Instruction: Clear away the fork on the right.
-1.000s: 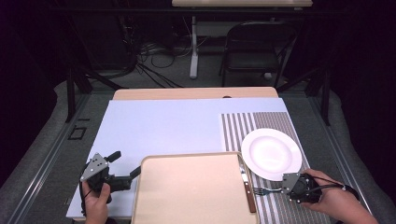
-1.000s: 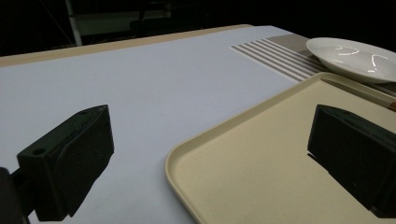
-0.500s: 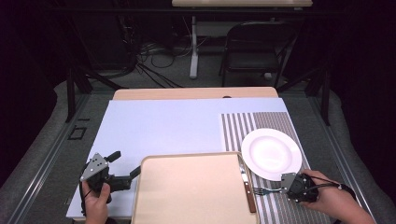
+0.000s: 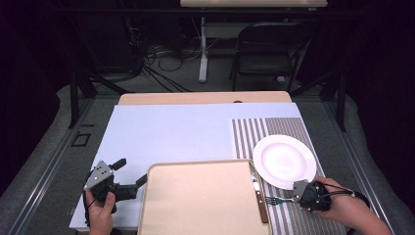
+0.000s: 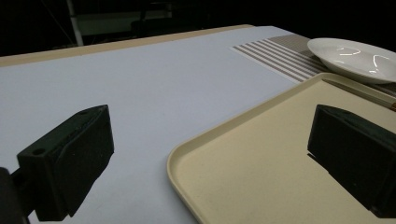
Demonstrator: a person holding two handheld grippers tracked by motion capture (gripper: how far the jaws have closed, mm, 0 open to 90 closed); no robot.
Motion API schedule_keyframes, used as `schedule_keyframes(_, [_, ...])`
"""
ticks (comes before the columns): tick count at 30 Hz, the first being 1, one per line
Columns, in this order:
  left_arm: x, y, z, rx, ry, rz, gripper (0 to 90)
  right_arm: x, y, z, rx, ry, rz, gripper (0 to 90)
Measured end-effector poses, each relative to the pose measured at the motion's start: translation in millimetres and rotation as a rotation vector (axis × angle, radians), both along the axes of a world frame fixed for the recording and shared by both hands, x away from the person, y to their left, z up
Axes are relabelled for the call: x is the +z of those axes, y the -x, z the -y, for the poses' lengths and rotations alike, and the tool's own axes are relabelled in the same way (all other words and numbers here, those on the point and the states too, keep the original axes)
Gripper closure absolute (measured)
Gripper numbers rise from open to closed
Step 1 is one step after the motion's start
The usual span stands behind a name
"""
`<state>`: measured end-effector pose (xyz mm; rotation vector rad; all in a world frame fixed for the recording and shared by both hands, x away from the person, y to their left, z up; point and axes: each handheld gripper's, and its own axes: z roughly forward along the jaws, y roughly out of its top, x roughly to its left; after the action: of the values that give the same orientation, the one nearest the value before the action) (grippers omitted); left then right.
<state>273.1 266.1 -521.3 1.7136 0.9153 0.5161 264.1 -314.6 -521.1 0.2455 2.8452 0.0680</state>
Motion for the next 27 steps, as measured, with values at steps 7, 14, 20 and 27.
schedule_keyframes(7, [-0.1,0.0,0.1,-0.001,0.001,0.001,0.4,-2.5,-1.2,-1.3,0.008,0.011,-0.017,71.3])
schedule_keyframes(14, [-0.1,0.1,0.2,-0.001,0.0,-0.001,0.4,-1.6,-1.8,-2.1,0.01,0.03,-0.013,71.7])
schedule_keyframes(20, [0.0,0.1,-0.3,0.001,-0.001,0.0,0.4,-3.1,-3.5,-2.2,0.015,0.014,-0.045,75.0])
schedule_keyframes(27, [0.0,0.1,-0.5,0.001,-0.001,0.002,0.4,-2.9,-3.1,-1.8,0.014,0.014,-0.05,76.5])
